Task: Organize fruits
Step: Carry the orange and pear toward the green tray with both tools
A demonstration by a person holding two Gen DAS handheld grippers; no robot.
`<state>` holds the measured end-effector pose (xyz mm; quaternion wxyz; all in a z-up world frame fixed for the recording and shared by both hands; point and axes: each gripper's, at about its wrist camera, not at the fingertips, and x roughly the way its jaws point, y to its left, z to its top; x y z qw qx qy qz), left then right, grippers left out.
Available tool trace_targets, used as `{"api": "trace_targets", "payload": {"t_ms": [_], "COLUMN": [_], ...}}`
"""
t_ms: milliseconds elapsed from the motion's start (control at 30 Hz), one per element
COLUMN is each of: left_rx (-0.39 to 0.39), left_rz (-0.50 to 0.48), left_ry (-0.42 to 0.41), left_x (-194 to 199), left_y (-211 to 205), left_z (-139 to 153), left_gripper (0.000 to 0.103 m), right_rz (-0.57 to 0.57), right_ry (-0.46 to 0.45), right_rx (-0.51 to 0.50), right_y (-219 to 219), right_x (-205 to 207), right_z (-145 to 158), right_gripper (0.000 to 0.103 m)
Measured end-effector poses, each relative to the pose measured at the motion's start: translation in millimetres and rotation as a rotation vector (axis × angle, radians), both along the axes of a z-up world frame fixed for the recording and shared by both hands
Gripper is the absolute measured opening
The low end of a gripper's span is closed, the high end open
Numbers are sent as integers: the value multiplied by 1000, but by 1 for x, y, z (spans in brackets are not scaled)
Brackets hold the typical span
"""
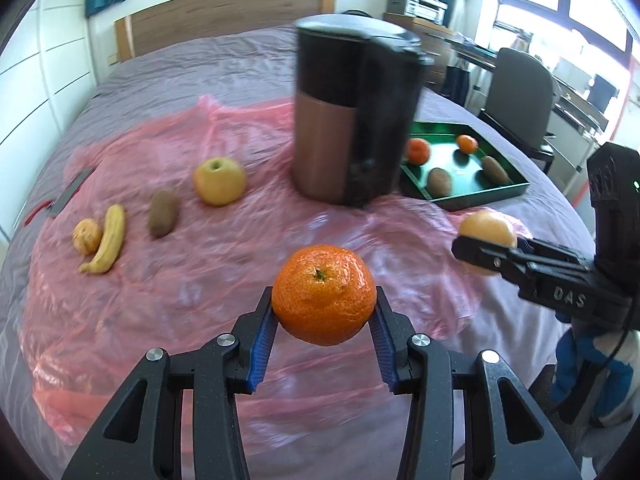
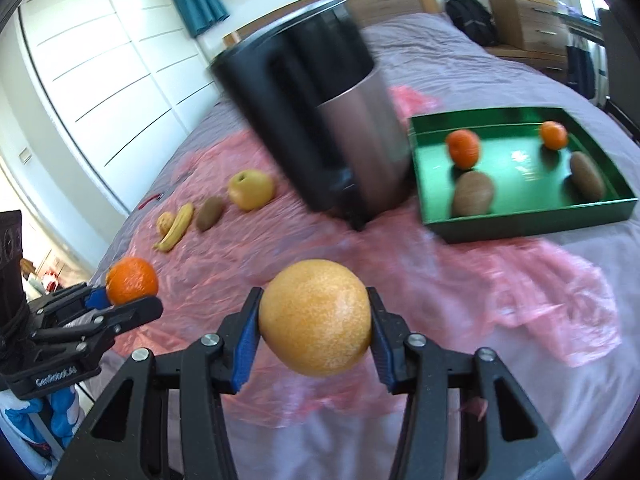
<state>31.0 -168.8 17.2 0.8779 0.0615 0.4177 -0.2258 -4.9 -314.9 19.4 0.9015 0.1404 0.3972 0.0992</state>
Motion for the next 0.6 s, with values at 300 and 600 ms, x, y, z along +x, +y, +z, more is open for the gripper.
{"api": "trace_targets", "payload": {"t_ms": [300,600], "left_rx": [-19,-13], "left_rz": [-162,-241], "left_ry": [-20,-21], "left_x": [14,45], "left_y": [-104,-188], "left_z": [22,17], "left_gripper": [39,39], "right_rz": [-143,-232], "right_ry": [-69,-69], "right_rx": [-50,-48], "right_y": [-94,-159], "right_x": [24,62], "right_z": [27,14], "right_gripper": [62,62]}}
